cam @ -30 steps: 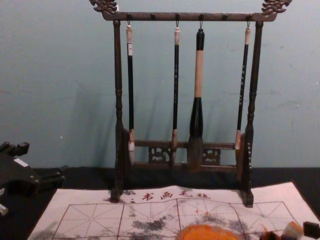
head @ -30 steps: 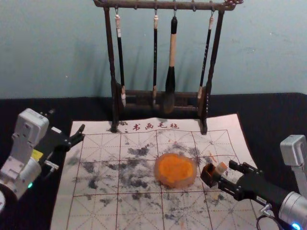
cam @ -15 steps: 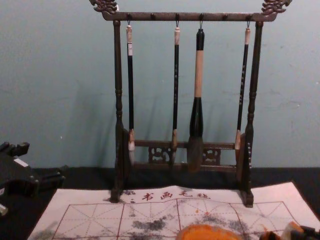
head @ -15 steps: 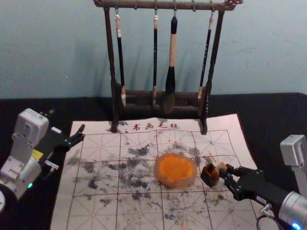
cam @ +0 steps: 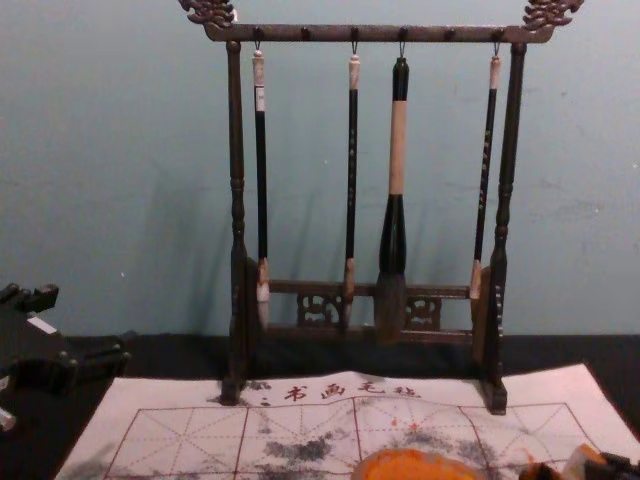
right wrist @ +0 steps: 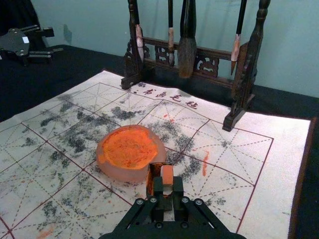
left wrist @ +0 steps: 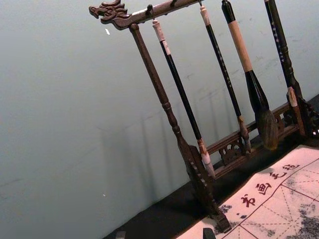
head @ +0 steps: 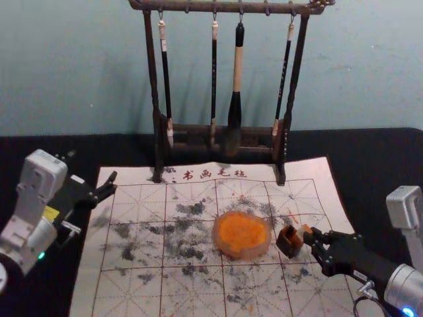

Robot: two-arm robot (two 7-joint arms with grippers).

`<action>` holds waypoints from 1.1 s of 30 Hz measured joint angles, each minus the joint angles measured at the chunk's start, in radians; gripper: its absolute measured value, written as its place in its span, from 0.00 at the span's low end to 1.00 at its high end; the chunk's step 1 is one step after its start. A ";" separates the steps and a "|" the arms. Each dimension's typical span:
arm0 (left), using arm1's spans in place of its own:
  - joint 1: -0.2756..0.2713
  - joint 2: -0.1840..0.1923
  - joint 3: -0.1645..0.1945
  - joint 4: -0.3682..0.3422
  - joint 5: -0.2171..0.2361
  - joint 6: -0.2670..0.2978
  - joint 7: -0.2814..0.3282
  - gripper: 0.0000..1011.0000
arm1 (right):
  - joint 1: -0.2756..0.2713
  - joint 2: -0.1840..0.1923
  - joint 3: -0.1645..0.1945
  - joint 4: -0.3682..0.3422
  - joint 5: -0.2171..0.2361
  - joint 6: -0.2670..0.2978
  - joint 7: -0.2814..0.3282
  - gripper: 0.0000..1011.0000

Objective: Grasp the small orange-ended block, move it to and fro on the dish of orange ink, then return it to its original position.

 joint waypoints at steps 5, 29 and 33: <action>0.000 0.000 0.000 0.000 0.000 0.000 0.000 0.99 | 0.000 0.000 0.000 0.000 0.000 0.000 0.000 0.06; 0.000 0.000 0.000 0.000 0.000 0.000 0.000 0.99 | -0.009 -0.014 0.038 -0.021 0.014 0.015 0.018 0.06; 0.000 0.000 0.000 0.000 0.000 0.000 0.000 0.99 | -0.014 -0.013 0.048 -0.039 0.025 0.017 0.022 0.06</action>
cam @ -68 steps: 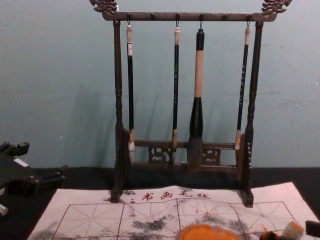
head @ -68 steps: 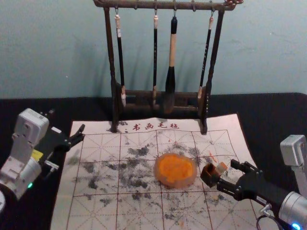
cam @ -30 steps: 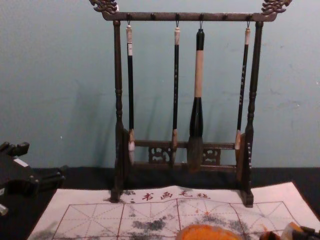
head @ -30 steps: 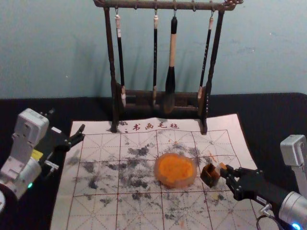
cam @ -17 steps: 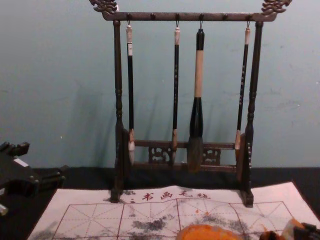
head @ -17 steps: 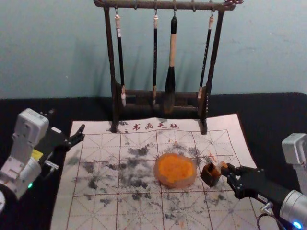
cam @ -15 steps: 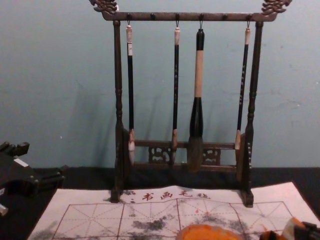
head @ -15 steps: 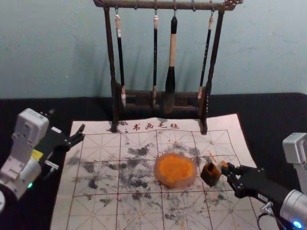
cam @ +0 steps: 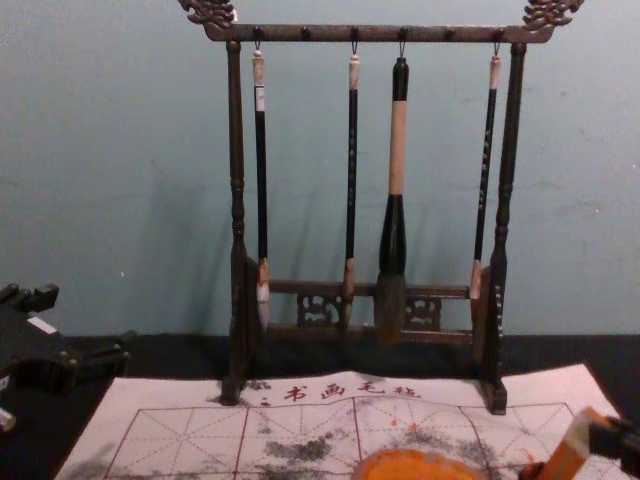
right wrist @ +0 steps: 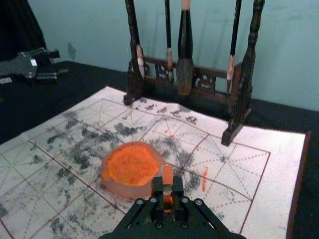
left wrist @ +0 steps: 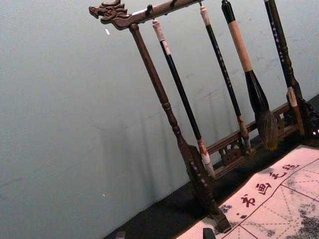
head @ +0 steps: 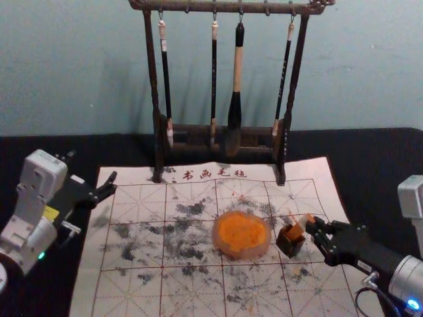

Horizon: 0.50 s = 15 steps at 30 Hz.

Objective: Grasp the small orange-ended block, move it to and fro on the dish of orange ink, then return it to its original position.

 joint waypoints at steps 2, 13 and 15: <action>0.000 0.000 0.000 0.000 0.000 0.000 0.000 0.99 | -0.001 0.001 0.003 -0.008 0.003 0.000 0.001 0.06; 0.000 0.000 0.000 0.000 0.000 0.000 0.000 0.99 | 0.031 0.009 0.013 -0.044 -0.003 -0.016 0.001 0.06; 0.000 0.000 0.000 0.000 0.000 0.000 0.000 0.99 | 0.043 0.010 0.010 -0.044 -0.011 -0.018 0.002 0.06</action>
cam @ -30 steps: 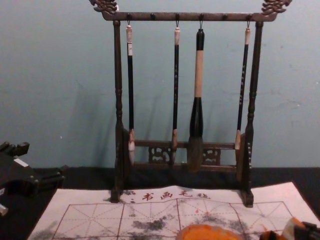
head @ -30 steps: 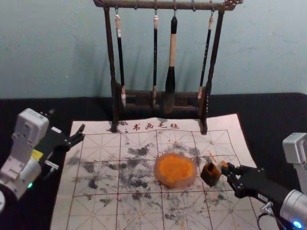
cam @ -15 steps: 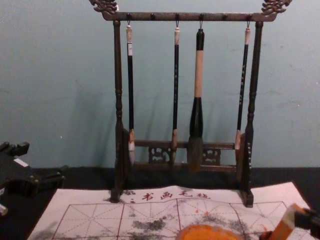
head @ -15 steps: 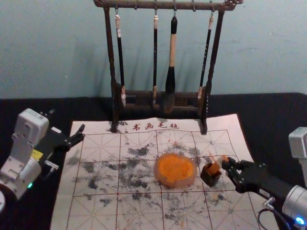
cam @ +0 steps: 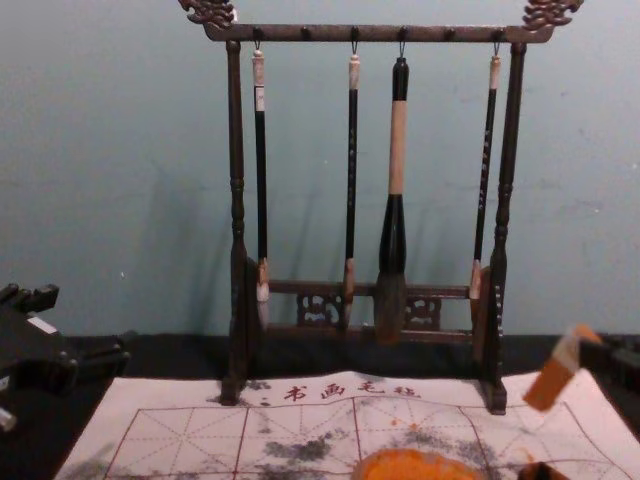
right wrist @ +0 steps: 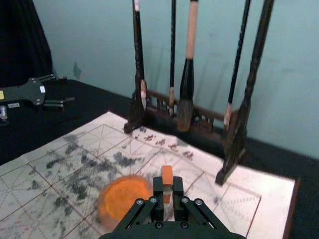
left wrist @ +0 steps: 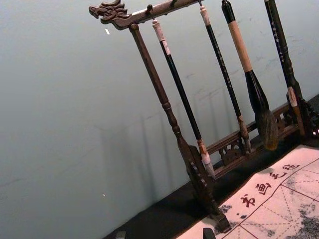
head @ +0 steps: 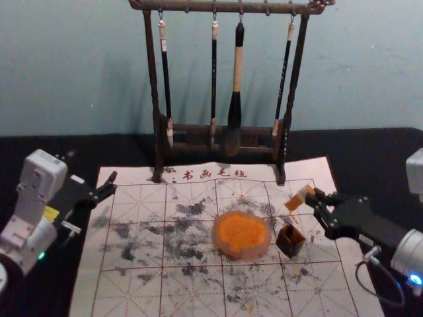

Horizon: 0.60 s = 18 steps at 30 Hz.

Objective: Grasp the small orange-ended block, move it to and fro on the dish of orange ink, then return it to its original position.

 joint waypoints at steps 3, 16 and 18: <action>0.000 0.000 0.000 0.000 0.000 0.000 0.000 0.99 | 0.032 0.000 -0.013 0.002 -0.022 0.005 0.003 0.06; 0.000 0.000 0.000 0.000 0.000 0.000 0.000 0.99 | 0.161 -0.004 -0.116 0.044 -0.147 0.061 0.037 0.06; 0.000 0.000 0.000 0.000 0.000 0.000 0.000 0.99 | 0.176 -0.004 -0.135 0.047 -0.170 0.069 0.046 0.06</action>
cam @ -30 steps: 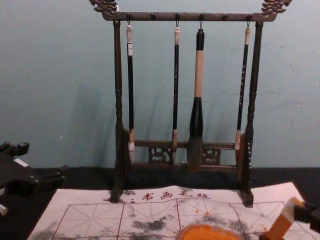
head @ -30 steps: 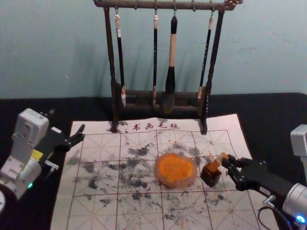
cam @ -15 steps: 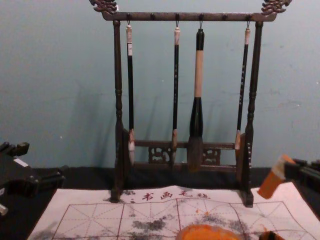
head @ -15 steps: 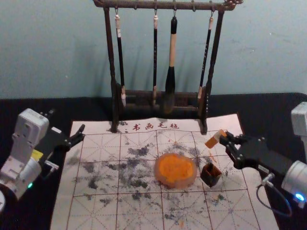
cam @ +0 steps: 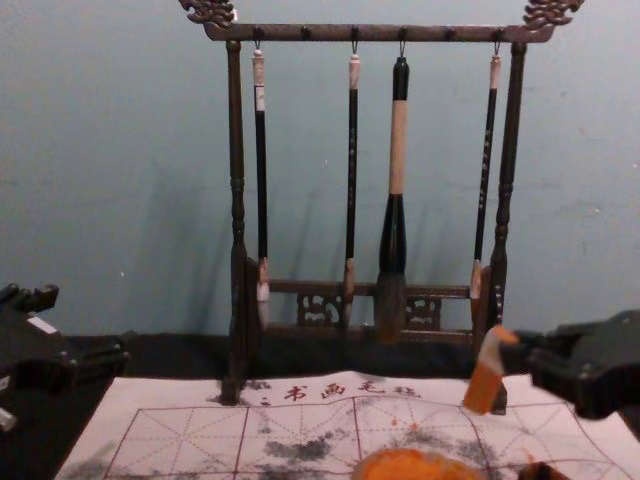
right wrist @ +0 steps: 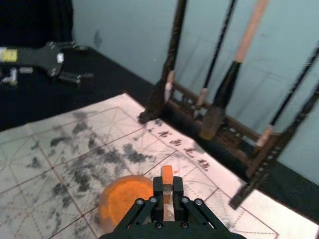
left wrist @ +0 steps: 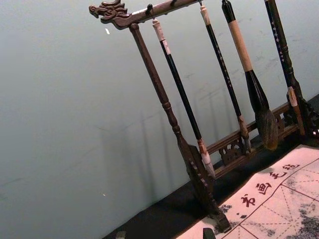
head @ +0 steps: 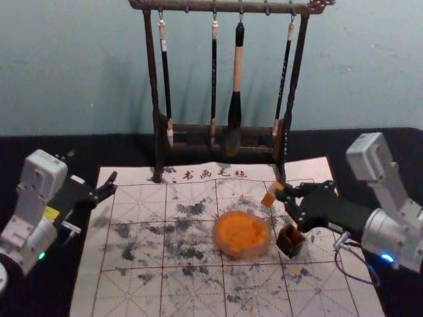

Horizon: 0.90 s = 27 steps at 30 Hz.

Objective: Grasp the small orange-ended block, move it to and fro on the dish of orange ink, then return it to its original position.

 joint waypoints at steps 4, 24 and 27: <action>0.000 0.000 0.000 0.000 0.000 0.000 0.000 0.99 | 0.020 0.001 -0.032 0.003 -0.036 0.018 0.017 0.06; 0.000 0.000 0.000 0.000 0.000 0.000 0.000 0.99 | 0.092 -0.021 -0.128 0.027 -0.128 0.061 0.086 0.06; 0.000 0.000 0.000 0.000 0.000 0.000 0.000 0.99 | 0.101 -0.030 -0.137 0.041 -0.137 0.062 0.087 0.06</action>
